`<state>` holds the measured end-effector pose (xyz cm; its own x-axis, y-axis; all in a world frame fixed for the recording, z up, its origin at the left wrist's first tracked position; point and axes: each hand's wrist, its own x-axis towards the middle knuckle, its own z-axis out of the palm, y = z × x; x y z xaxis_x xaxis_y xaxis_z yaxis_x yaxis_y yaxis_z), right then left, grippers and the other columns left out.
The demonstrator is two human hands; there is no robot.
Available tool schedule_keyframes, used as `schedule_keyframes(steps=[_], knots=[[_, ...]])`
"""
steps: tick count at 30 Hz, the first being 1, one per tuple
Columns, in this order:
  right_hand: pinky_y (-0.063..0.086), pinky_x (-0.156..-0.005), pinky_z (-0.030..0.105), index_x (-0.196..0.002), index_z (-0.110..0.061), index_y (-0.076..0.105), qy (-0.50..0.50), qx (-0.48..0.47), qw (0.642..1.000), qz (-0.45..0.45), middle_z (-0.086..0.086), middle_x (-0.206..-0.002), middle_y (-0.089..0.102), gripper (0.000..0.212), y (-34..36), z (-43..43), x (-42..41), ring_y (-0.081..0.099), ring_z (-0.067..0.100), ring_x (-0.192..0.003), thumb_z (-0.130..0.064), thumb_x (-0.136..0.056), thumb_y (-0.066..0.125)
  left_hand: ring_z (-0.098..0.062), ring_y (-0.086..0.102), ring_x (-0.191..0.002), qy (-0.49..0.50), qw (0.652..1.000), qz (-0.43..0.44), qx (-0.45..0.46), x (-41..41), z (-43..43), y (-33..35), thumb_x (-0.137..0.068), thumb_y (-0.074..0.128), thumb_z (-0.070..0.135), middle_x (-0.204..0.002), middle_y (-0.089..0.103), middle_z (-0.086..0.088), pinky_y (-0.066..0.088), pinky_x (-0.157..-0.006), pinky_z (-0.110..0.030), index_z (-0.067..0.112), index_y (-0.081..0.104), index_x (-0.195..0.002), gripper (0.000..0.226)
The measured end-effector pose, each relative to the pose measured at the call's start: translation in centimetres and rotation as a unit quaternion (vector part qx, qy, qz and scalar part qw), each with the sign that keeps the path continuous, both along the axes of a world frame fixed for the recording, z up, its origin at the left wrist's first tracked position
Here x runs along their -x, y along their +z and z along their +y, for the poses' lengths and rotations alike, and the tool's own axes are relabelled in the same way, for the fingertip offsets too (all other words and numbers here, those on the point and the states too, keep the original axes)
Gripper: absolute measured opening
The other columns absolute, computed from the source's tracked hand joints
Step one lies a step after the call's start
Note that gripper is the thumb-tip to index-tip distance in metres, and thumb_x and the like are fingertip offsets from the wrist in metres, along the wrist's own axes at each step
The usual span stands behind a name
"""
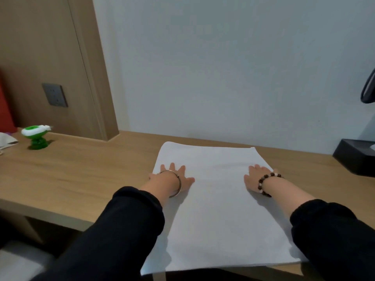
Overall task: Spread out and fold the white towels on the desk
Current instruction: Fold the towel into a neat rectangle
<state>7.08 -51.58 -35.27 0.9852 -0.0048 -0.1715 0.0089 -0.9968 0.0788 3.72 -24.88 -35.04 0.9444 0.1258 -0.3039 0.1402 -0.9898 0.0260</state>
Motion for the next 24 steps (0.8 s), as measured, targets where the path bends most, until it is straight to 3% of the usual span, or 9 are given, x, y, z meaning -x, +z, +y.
schedule_keyframes(steps=[1,4,10,15,24], knots=[[0.017,-0.112,0.049,-0.145,-0.015,0.025,0.027,0.005,0.999,-0.017,0.006,-0.155,0.019,0.053,0.5,0.6,-0.6,0.021,0.024,-0.141,-0.038,-0.098,0.019,-0.033,-0.008,-0.144,-0.009,1.0,-0.002,-0.019,-0.8,-0.1,0.4,-0.091,0.02,0.06,-0.159,-0.003,0.002,0.008,-0.109,-0.064,0.034,0.005,-0.148,0.064],[0.007,-0.115,0.048,-0.151,-0.018,0.012,0.114,-0.042,0.991,-0.052,0.003,-0.16,0.001,0.053,1.1,3.6,-2.2,0.005,0.021,-0.146,-0.031,-0.101,0.023,-0.03,-0.008,-0.145,-0.07,0.996,-0.03,-0.05,-3.2,-1.8,0.6,-0.097,0.021,0.047,-0.159,0.002,0.001,0.002,-0.111,-0.062,0.03,0.012,-0.148,0.055],[0.003,-0.116,0.047,-0.152,-0.022,0.007,0.152,-0.083,0.984,-0.048,0.0,-0.16,-0.002,0.053,-0.5,7.6,-6.3,0.0,0.02,-0.146,-0.034,-0.102,0.019,-0.023,-0.011,-0.145,-0.078,0.994,-0.08,0.004,-7.3,-4.4,-1.1,-0.099,0.013,0.045,-0.159,-0.01,0.005,-0.002,-0.114,-0.055,0.034,-0.001,-0.15,0.054],[0.0,-0.115,0.048,-0.151,-0.031,0.006,0.117,-0.088,0.988,-0.04,-0.007,-0.16,-0.005,0.055,-2.5,5.6,-8.3,-0.003,0.016,-0.146,-0.047,-0.099,0.013,-0.02,-0.009,-0.145,-0.035,0.994,-0.107,0.012,-9.6,-1.4,-2.0,-0.093,0.012,0.06,-0.158,-0.009,0.008,-0.003,-0.114,-0.052,0.038,0.0,-0.149,0.061],[0.0,-0.116,0.046,-0.152,-0.021,0.006,0.003,-0.087,0.995,-0.055,-0.006,-0.16,-0.003,0.062,-2.3,-0.2,-10.6,-0.001,0.011,-0.146,-0.049,-0.098,0.013,-0.02,-0.008,-0.146,0.058,0.99,-0.125,-0.007,-10.7,1.9,-2.3,-0.092,0.01,0.059,-0.159,-0.008,0.004,0.0,-0.116,-0.05,0.029,0.002,-0.151,0.066]])
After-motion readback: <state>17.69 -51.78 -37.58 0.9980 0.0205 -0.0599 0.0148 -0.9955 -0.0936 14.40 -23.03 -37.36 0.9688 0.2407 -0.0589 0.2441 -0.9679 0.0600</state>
